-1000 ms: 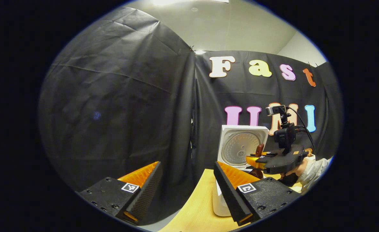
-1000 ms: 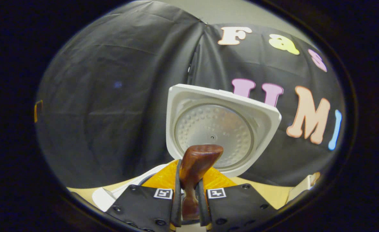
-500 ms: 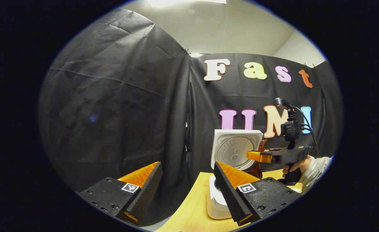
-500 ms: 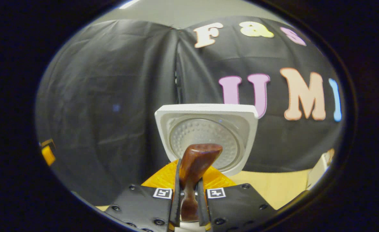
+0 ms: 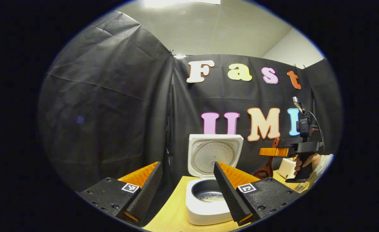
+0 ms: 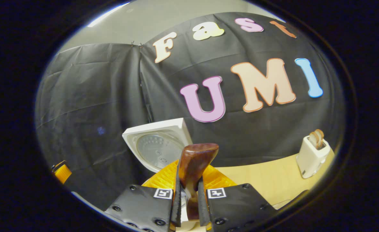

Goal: Close the left gripper, press the button to open the rice cooker; take a wooden spoon from the chopstick holder with the right hand, scoop a spoonful of rice and pour it into the rice cooker, then put the wooden spoon back into the chopstick holder.

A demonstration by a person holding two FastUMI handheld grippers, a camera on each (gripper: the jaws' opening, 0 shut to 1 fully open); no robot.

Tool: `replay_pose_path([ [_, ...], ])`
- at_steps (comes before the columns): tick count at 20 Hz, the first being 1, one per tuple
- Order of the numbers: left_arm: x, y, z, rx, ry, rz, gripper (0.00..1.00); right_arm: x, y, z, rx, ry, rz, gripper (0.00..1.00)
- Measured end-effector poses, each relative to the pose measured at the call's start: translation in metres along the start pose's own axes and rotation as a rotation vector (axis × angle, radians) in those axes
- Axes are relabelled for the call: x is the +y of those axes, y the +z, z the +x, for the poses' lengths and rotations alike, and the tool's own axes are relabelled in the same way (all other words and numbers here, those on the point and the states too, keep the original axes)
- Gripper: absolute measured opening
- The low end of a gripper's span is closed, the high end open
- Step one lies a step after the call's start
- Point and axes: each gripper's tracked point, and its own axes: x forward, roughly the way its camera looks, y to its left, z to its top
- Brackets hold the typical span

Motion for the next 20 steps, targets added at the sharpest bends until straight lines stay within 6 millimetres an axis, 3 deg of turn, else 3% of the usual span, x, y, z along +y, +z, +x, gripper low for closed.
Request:
replay_pose_path([
  [12, -0.106, 0.009, 0.032, -0.013, -0.151, -0.011, 0.92, -0.184, 0.031, -0.097, -0.057, -0.286, -0.009, 0.25],
  [20, -0.161, 0.012, 0.040, -0.012, -0.213, -0.001, 0.92, -0.287, 0.023, -0.152, -0.039, -0.445, 0.004, 0.24],
])
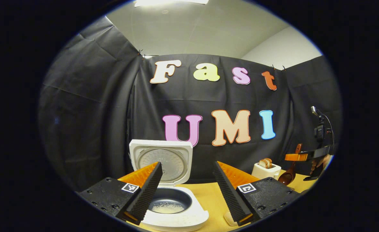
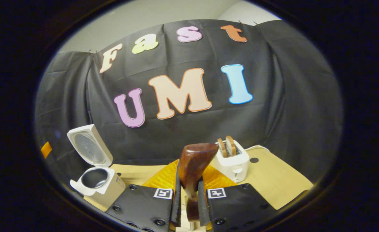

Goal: Close the left gripper, press the button to open the rice cooker; take a wooden spoon from the chopstick holder with the right hand, scoop a spoonful of rice and pour it into the rice cooker, then put the wooden spoon back into the chopstick holder.

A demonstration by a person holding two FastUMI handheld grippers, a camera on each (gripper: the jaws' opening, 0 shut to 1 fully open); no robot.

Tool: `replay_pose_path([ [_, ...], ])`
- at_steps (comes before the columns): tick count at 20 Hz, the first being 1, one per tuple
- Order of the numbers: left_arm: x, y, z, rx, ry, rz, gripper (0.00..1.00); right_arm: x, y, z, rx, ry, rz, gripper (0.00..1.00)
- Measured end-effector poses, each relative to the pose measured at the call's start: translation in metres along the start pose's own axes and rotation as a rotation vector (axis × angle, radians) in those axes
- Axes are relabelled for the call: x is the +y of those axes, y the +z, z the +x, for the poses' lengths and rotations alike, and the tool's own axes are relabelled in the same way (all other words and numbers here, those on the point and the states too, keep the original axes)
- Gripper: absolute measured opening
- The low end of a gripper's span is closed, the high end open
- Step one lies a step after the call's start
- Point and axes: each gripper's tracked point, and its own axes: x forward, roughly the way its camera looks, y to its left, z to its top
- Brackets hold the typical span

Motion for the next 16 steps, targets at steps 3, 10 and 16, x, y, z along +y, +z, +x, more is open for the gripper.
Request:
replay_pose_path([
  [3, -0.012, 0.001, 0.004, 0.001, -0.008, 0.006, 0.92, -0.035, -0.011, 0.003, 0.016, -0.033, -0.002, 0.24],
  [10, -0.032, 0.002, 0.009, 0.008, -0.010, 0.030, 0.92, -0.078, -0.054, 0.012, 0.077, -0.062, 0.009, 0.24],
  [16, -0.041, 0.004, 0.009, 0.017, -0.003, 0.050, 0.94, -0.097, -0.102, 0.024, 0.143, -0.054, 0.041, 0.26],
])
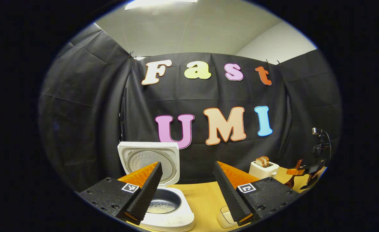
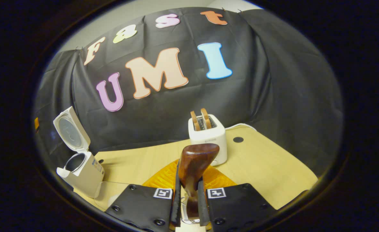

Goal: Close the left gripper, press the button to open the rice cooker; take a wooden spoon from the chopstick holder with the right hand, scoop a spoonful of rice and pour it into the rice cooker, then put the wooden spoon back into the chopstick holder.

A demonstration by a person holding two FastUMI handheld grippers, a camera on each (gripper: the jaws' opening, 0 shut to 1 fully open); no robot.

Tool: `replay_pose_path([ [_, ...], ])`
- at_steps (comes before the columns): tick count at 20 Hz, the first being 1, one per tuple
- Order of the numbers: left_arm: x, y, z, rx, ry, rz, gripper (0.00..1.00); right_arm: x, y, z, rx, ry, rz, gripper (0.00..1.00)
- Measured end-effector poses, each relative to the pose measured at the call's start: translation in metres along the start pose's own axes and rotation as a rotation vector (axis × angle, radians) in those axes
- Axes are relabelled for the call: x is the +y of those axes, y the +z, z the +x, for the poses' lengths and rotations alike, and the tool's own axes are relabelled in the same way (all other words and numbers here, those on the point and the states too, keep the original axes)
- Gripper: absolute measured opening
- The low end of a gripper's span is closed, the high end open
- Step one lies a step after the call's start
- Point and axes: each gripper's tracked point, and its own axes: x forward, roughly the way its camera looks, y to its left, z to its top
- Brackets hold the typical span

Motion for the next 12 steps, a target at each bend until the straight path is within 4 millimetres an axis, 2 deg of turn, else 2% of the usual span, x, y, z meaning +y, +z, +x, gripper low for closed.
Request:
replay_pose_path([
  [5, -0.004, 0.004, -0.003, -0.005, 0.002, 0.020, 0.94, -0.007, -0.035, 0.010, 0.066, 0.009, 0.029, 0.27],
  [9, -0.005, 0.003, -0.002, 0.000, 0.005, 0.023, 0.92, -0.008, -0.051, 0.014, 0.093, 0.009, 0.041, 0.24],
  [11, -0.005, 0.003, -0.003, 0.002, 0.007, 0.023, 0.95, -0.010, -0.058, 0.015, 0.106, 0.002, 0.039, 0.24],
  [12, -0.004, 0.003, -0.003, 0.002, 0.007, 0.021, 0.94, -0.010, -0.056, 0.015, 0.099, 0.003, 0.043, 0.24],
])
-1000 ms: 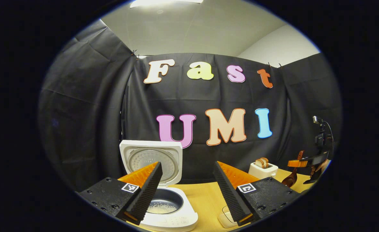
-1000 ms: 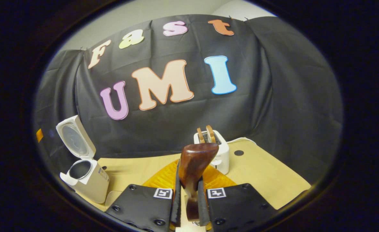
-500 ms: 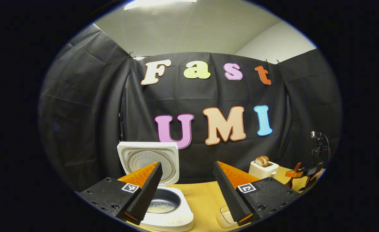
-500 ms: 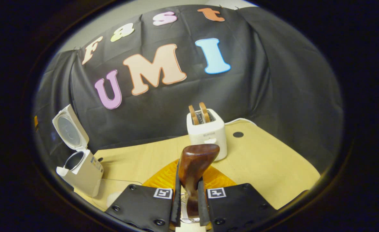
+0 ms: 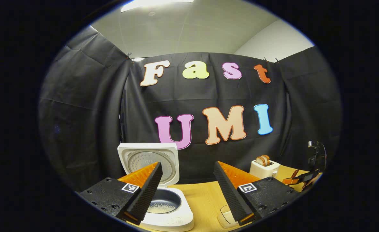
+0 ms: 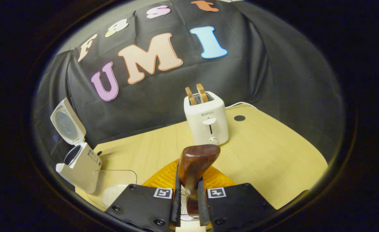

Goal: Close the left gripper, press the button to open the rice cooker; take a wooden spoon from the chopstick holder with the right hand, scoop a spoonful of rice and pour it into the rice cooker, then put the wooden spoon back into the chopstick holder.

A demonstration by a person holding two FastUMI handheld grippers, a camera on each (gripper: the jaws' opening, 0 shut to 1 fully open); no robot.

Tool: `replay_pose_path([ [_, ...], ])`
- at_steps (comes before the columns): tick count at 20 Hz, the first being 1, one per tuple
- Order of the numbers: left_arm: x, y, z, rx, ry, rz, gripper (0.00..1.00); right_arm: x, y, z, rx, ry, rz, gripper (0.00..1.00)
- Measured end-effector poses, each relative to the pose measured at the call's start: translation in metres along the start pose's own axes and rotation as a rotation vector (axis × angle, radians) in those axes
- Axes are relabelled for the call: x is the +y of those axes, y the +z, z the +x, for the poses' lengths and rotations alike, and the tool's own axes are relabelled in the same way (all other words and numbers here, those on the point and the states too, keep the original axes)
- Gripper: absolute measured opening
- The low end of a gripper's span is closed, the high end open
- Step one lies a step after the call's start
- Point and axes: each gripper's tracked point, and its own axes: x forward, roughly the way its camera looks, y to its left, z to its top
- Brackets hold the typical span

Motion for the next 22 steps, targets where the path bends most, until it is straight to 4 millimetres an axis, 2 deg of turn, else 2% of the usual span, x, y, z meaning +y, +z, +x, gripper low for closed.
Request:
replay_pose_path([
  [3, 0.002, 0.001, 0.002, 0.000, 0.003, -0.002, 0.96, -0.005, 0.001, 0.002, 0.004, -0.015, 0.029, 0.27],
  [5, 0.004, 0.002, 0.002, -0.004, 0.006, -0.003, 0.96, -0.011, 0.003, 0.004, 0.005, -0.033, 0.049, 0.24],
  [6, 0.004, 0.003, 0.002, -0.006, 0.007, -0.004, 0.96, -0.015, 0.005, 0.003, 0.001, -0.045, 0.052, 0.31],
  [7, 0.005, 0.005, 0.001, -0.008, 0.006, -0.004, 0.96, -0.020, 0.006, 0.001, -0.001, -0.062, 0.047, 0.49],
  [13, 0.012, 0.003, 0.004, 0.002, 0.011, -0.022, 0.96, -0.032, 0.035, -0.021, -0.077, -0.119, -0.012, 0.99],
  [17, 0.017, 0.003, 0.009, 0.005, 0.015, -0.020, 0.95, -0.032, 0.068, -0.038, -0.163, -0.152, -0.061, 1.00],
  [19, 0.021, 0.004, 0.011, 0.008, 0.021, -0.025, 0.96, -0.022, 0.089, -0.048, -0.201, -0.140, -0.085, 1.00],
  [22, 0.033, 0.002, 0.018, 0.019, 0.037, -0.039, 0.96, 0.005, 0.115, -0.063, -0.249, -0.100, -0.123, 0.99],
])
